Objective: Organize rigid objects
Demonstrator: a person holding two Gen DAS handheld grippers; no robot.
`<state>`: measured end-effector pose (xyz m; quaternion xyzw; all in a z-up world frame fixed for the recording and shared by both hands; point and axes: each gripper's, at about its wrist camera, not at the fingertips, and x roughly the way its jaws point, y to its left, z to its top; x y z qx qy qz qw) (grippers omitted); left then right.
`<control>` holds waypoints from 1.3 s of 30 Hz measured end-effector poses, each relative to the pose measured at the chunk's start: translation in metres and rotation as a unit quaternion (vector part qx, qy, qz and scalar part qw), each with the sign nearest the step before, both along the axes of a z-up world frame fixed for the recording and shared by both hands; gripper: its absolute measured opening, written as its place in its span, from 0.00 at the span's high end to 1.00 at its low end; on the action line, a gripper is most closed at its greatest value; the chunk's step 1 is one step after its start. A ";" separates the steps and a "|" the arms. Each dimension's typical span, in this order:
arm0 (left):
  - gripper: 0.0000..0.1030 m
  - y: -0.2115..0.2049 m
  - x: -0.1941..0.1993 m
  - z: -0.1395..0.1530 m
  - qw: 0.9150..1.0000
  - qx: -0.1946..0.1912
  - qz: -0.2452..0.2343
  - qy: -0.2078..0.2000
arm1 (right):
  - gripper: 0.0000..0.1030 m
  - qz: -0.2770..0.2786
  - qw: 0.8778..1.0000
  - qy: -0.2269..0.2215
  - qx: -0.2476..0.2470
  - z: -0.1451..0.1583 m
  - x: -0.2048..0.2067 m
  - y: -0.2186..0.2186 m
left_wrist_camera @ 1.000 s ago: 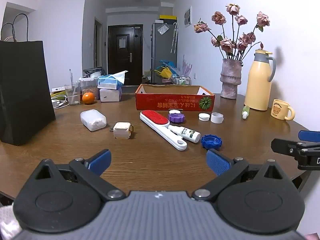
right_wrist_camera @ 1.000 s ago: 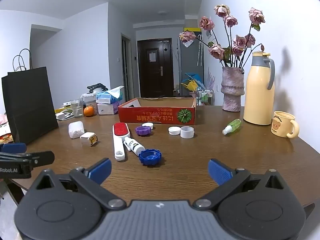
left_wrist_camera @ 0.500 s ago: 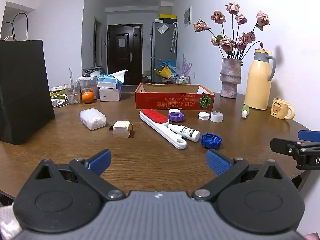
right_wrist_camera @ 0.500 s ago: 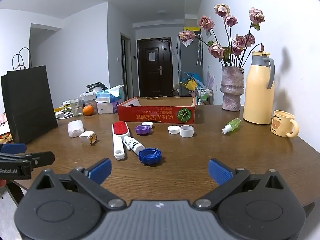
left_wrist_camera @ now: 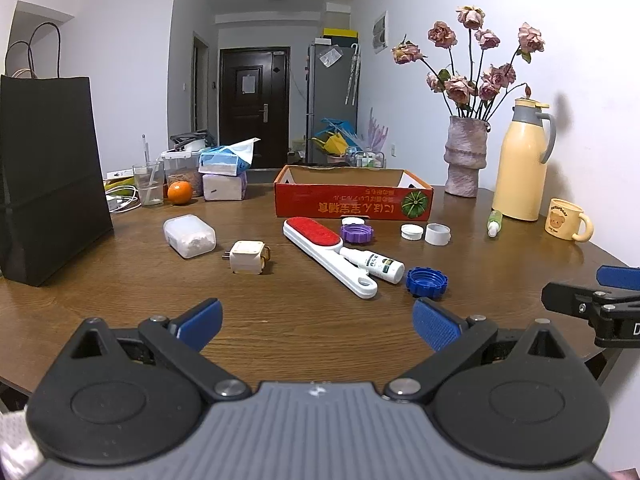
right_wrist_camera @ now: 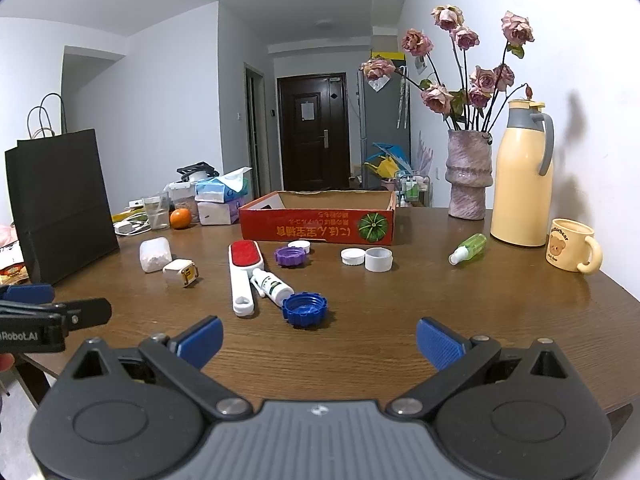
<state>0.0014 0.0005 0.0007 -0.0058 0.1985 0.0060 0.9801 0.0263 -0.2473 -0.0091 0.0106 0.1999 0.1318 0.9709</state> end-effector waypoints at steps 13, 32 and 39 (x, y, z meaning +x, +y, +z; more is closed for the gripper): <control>0.00 0.002 -0.002 -0.001 1.000 -0.004 0.004 -0.004 | 0.00 0.005 1.000 -0.001 -0.003 0.003 0.000 0.004; 0.00 0.003 -0.002 -0.001 1.000 -0.004 0.004 -0.003 | 0.00 0.002 1.000 -0.002 -0.002 0.005 -0.001 0.002; 0.00 0.004 -0.002 -0.002 1.000 -0.004 0.004 -0.003 | 0.00 -0.002 1.000 -0.004 -0.004 0.005 -0.001 0.001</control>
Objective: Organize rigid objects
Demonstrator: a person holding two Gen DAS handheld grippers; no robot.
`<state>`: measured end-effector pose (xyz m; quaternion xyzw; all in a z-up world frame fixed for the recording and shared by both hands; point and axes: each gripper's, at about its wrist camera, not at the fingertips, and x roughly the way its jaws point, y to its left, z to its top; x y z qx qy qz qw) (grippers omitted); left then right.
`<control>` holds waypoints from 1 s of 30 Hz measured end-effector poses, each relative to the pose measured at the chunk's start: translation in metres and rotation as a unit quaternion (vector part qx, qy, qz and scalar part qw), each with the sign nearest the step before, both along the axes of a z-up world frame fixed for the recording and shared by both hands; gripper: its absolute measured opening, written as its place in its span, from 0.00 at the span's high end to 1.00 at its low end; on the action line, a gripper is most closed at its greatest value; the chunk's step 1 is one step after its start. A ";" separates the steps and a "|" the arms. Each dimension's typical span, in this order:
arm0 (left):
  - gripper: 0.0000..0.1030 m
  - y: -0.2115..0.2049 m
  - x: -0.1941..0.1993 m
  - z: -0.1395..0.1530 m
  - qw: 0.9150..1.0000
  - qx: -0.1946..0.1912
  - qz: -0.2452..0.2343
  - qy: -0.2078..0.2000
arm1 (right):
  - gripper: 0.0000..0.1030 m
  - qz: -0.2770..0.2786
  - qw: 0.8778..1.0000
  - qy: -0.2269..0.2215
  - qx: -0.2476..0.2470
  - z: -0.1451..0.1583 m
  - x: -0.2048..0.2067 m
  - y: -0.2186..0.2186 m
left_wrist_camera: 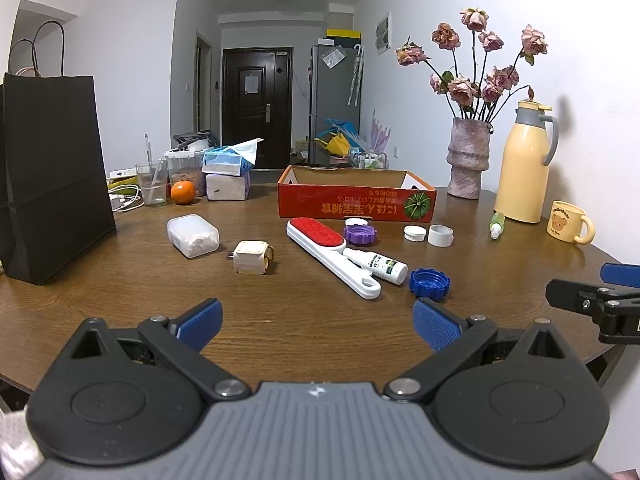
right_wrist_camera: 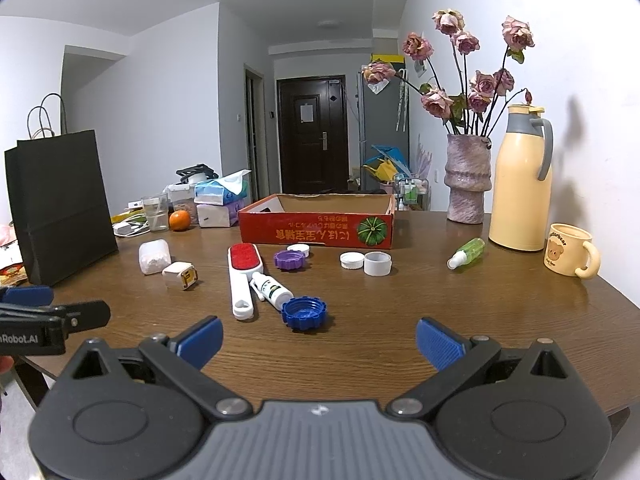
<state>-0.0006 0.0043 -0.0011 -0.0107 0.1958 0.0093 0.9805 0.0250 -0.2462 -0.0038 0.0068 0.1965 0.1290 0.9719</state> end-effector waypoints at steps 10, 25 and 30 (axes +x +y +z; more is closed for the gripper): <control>0.00 0.000 0.000 -0.001 1.000 0.001 0.000 0.001 | 0.00 -0.001 1.000 0.002 0.000 -0.001 0.001 0.001; 0.00 0.000 0.000 -0.001 1.000 0.001 0.000 0.001 | 0.00 0.000 1.000 0.003 -0.002 -0.002 0.001 0.001; 0.00 -0.001 0.002 -0.002 1.000 0.001 0.001 0.005 | 0.00 -0.002 1.000 0.005 -0.003 -0.004 0.003 0.001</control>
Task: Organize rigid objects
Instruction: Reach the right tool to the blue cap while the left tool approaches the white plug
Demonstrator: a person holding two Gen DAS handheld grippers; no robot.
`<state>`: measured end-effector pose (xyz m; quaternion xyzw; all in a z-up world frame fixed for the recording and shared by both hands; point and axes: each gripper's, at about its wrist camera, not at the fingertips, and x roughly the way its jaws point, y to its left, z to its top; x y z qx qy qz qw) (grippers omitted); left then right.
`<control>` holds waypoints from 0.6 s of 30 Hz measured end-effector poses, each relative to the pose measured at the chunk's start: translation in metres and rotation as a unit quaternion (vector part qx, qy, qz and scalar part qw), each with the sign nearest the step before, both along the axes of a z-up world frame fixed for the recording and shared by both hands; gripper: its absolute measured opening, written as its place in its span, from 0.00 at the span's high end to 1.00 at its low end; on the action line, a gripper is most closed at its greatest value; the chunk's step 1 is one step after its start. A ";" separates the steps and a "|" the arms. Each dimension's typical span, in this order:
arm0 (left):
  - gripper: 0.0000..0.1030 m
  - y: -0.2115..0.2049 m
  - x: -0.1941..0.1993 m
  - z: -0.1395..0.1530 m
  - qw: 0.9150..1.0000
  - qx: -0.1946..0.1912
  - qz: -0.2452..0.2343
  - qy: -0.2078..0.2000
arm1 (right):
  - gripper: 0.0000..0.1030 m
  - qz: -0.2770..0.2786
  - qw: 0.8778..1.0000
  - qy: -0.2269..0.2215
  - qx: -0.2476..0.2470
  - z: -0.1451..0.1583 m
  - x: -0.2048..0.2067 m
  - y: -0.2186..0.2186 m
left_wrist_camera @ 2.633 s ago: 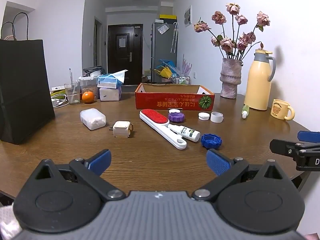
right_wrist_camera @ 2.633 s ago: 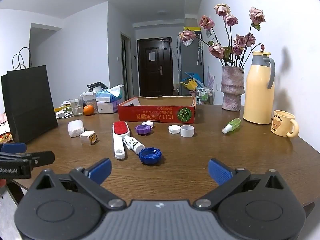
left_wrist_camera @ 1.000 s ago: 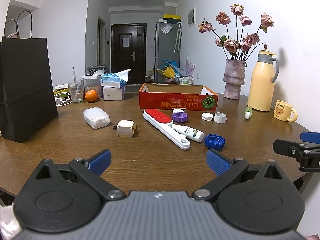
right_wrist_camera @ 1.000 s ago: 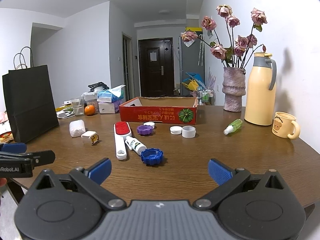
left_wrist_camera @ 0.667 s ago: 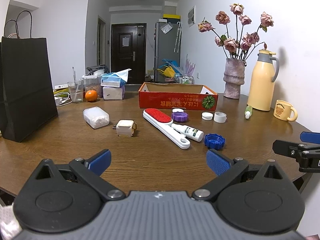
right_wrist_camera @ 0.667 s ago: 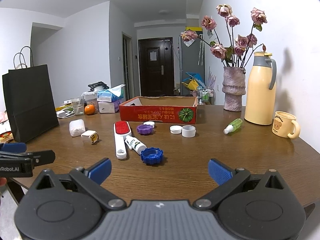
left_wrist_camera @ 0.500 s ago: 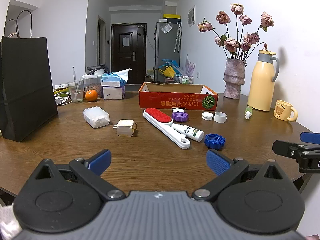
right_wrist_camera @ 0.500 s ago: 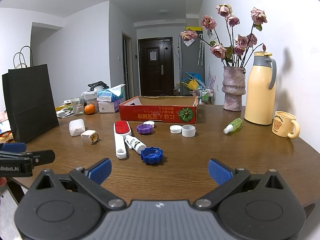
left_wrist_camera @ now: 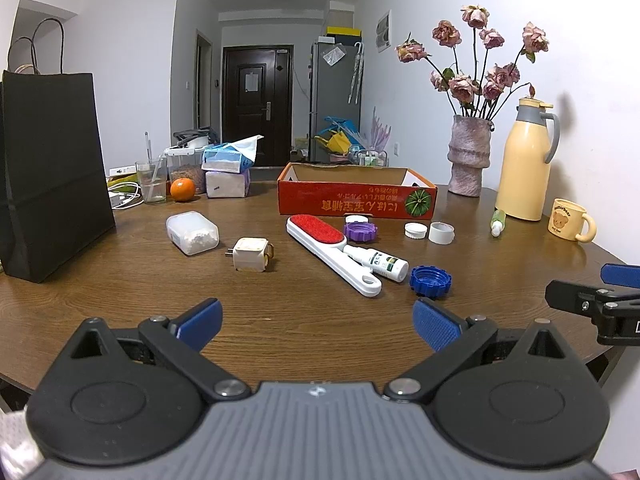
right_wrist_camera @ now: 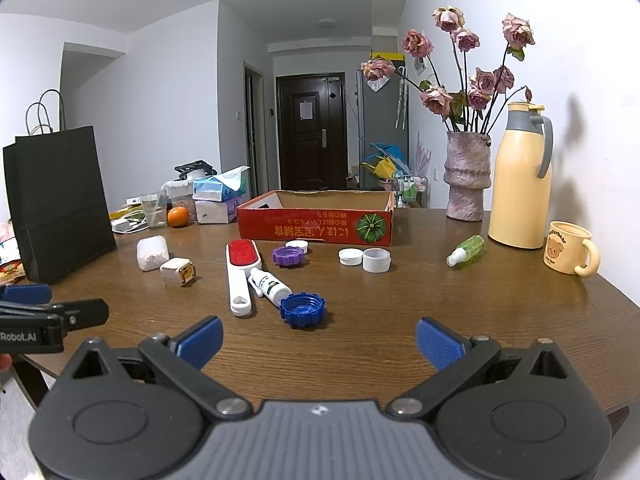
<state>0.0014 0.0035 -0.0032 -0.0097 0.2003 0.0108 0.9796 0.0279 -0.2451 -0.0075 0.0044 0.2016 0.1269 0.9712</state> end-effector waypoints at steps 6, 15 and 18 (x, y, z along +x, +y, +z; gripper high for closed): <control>0.00 -0.001 0.014 -0.003 1.000 -0.002 0.001 0.012 | 0.00 -0.001 1.000 0.008 -0.006 -0.003 0.013 0.002; 0.00 -0.002 0.046 -0.005 0.999 0.000 -0.003 0.037 | 0.00 0.003 1.000 0.028 -0.013 -0.008 0.039 0.007; 0.00 -0.001 0.058 -0.006 0.999 -0.002 -0.003 0.044 | 0.00 0.004 0.999 0.034 -0.016 -0.009 0.049 0.009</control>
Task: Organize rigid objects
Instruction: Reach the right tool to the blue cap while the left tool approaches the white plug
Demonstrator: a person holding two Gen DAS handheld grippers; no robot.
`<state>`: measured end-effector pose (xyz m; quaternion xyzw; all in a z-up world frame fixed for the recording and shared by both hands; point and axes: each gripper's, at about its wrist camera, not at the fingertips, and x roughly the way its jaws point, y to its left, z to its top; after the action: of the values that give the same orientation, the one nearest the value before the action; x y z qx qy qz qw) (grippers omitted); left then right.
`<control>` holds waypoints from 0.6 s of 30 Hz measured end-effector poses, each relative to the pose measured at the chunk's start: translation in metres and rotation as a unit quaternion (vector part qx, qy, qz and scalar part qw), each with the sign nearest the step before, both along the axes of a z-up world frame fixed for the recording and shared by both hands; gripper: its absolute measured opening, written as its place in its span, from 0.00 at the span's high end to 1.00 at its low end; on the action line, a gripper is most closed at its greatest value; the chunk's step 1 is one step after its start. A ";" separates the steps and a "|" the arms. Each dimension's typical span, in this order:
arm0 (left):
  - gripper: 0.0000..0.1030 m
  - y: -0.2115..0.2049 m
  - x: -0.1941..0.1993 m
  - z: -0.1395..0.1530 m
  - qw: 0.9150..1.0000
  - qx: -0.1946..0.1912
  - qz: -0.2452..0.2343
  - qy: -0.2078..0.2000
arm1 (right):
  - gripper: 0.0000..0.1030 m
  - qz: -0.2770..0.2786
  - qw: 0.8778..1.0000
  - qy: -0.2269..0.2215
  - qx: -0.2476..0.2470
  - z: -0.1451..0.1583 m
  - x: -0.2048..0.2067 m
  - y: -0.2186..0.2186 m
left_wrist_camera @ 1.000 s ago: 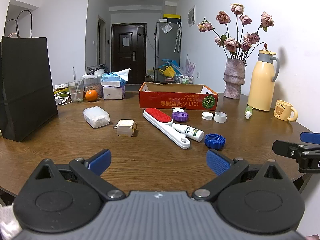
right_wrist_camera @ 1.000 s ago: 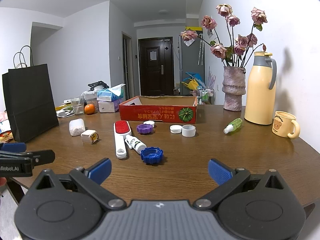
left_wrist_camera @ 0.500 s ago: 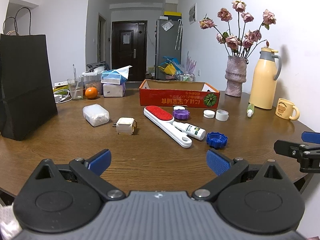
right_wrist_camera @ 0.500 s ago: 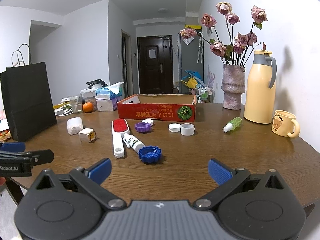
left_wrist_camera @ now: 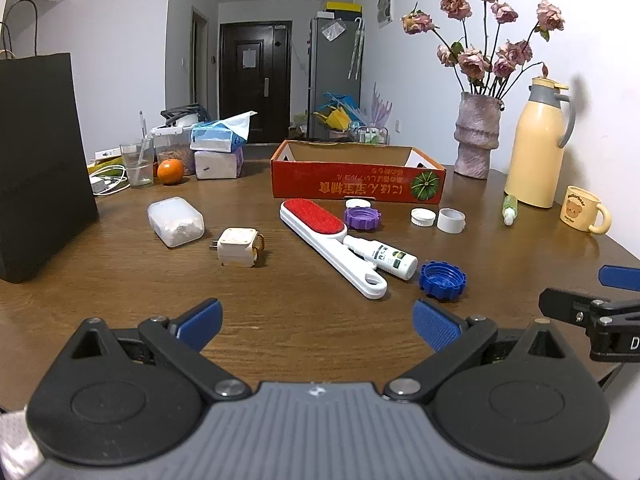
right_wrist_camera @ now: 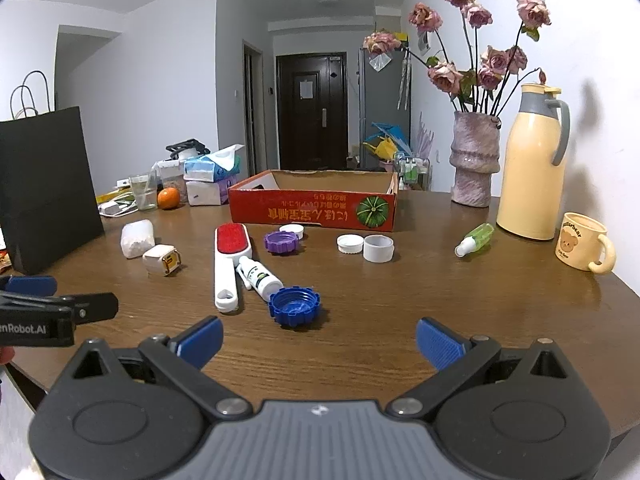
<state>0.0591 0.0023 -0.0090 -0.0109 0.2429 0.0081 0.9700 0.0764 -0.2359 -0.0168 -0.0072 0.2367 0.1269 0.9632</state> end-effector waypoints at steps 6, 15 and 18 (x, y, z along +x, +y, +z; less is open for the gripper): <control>0.00 0.003 0.023 -0.004 1.000 -0.003 0.000 0.020 | 0.00 0.004 1.000 0.013 -0.005 -0.003 0.020 0.007; 0.00 0.011 0.051 -0.010 0.999 -0.008 0.006 0.039 | 0.02 0.018 0.999 0.037 -0.020 -0.013 0.053 0.023; 0.00 0.014 0.062 -0.013 0.999 -0.008 0.008 0.046 | 0.02 0.020 0.999 0.044 -0.022 -0.016 0.065 0.027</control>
<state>0.1208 0.0160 -0.0216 -0.0207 0.2873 0.0147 0.9575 0.1412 -0.2091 -0.0329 -0.0275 0.2816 0.1414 0.9487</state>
